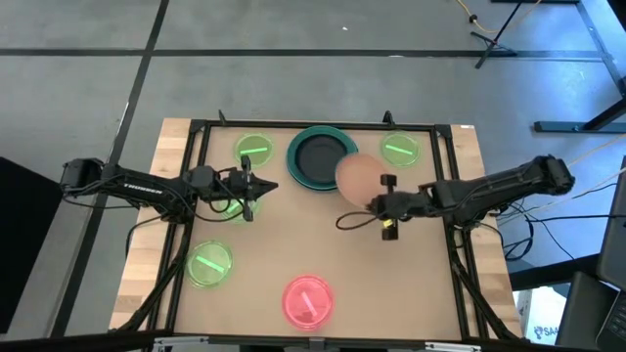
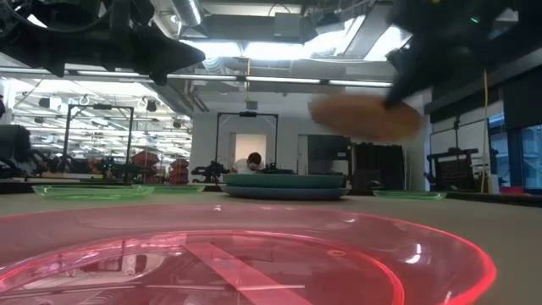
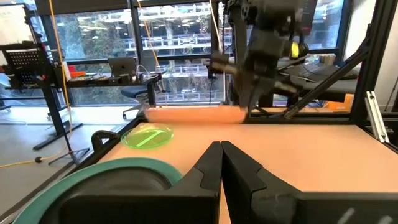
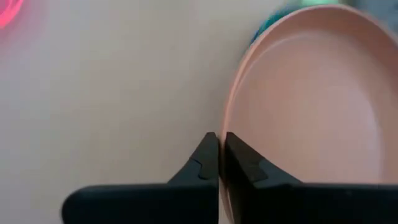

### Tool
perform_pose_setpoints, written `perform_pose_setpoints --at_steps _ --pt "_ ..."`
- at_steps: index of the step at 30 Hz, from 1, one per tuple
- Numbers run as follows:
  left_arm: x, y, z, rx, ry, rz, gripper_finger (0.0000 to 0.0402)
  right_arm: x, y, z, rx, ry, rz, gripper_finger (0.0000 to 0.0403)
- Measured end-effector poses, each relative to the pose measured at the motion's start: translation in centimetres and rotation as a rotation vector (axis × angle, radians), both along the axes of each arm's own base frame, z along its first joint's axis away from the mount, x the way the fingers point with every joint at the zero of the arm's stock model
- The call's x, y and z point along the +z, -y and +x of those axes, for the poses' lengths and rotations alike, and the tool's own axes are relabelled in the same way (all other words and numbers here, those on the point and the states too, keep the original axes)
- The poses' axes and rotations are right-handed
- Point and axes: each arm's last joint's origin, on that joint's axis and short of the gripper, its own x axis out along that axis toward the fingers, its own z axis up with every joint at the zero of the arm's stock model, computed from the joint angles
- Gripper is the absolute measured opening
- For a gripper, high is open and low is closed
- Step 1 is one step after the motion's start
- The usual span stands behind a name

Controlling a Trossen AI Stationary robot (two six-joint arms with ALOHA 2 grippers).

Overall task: Stack plastic plates
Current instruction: Stack the orange plate on top of the black plate

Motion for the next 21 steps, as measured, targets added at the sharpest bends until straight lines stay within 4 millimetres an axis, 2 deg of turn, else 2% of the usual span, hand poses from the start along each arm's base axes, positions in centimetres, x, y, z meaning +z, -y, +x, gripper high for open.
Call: perform_pose_setpoints --at_steps 4,10,17,21 --pt "0.0 -0.2 0.0 0.010 0.002 0.000 0.0002 1.4 1.6 1.3 0.022 0.147 -0.082 0.0002" --pt "0.1 -0.2 0.0 0.012 -0.002 0.050 0.0002 0.7 5.7 3.9 0.042 0.261 -0.066 0.0001" --pt "0.1 -0.3 0.0 -0.075 -0.003 0.098 0.0002 -3.0 10.3 6.3 0.014 0.220 -0.023 0.0001" --pt "0.1 -0.6 -0.1 -0.072 -0.005 0.107 0.0002 -5.5 12.2 7.2 -0.009 0.188 -0.007 0.0001"
